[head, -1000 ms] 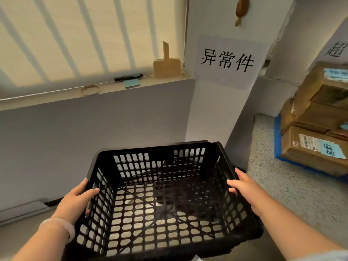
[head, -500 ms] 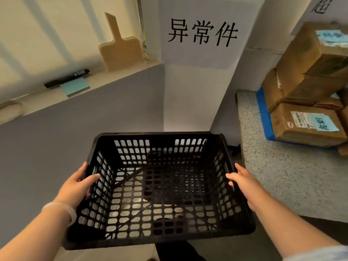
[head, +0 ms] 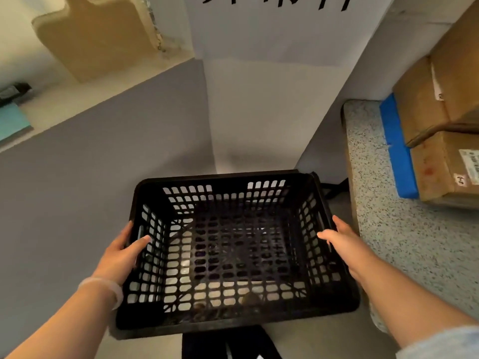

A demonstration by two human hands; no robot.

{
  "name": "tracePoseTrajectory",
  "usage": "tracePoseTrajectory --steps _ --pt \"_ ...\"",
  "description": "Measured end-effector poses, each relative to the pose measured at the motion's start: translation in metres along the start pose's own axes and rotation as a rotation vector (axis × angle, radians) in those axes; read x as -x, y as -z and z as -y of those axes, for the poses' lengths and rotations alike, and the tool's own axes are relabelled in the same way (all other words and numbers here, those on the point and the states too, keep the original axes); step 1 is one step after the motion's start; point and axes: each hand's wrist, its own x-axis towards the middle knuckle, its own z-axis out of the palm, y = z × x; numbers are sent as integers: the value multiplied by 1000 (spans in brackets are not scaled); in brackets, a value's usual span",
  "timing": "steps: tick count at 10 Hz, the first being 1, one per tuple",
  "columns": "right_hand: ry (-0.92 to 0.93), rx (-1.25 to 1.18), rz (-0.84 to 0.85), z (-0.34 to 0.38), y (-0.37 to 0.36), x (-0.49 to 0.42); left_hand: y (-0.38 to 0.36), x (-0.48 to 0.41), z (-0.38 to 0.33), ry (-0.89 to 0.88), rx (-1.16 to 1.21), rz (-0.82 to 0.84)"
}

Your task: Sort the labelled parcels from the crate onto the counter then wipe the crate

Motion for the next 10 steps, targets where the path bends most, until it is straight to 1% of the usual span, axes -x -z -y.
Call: tracePoseTrajectory --steps 2,3,4,5,6,7,8,9,10 --pt "-73 -30 -71 -11 -11 -61 -40 -58 7 61 64 39" --pt "-76 -36 -85 -18 -18 -86 -60 -82 11 57 88 87" --pt "-58 -25 -85 -23 -24 -104 -75 -103 18 22 45 118" --pt "-80 -17 -67 -31 -26 -118 -82 -120 31 -4 -36 165" --pt "-130 28 -22 -42 -26 -131 -85 -134 44 11 -124 213" --pt "-160 69 13 -49 -23 -135 -88 -139 58 1 -241 206" --pt "-132 98 -5 -53 -23 -134 -93 -138 63 -10 -316 204" --pt "-77 221 -30 -51 -33 -126 -100 -136 60 -13 -471 222" --pt "69 415 -29 -44 -50 -104 -104 -129 47 -104 -656 177"
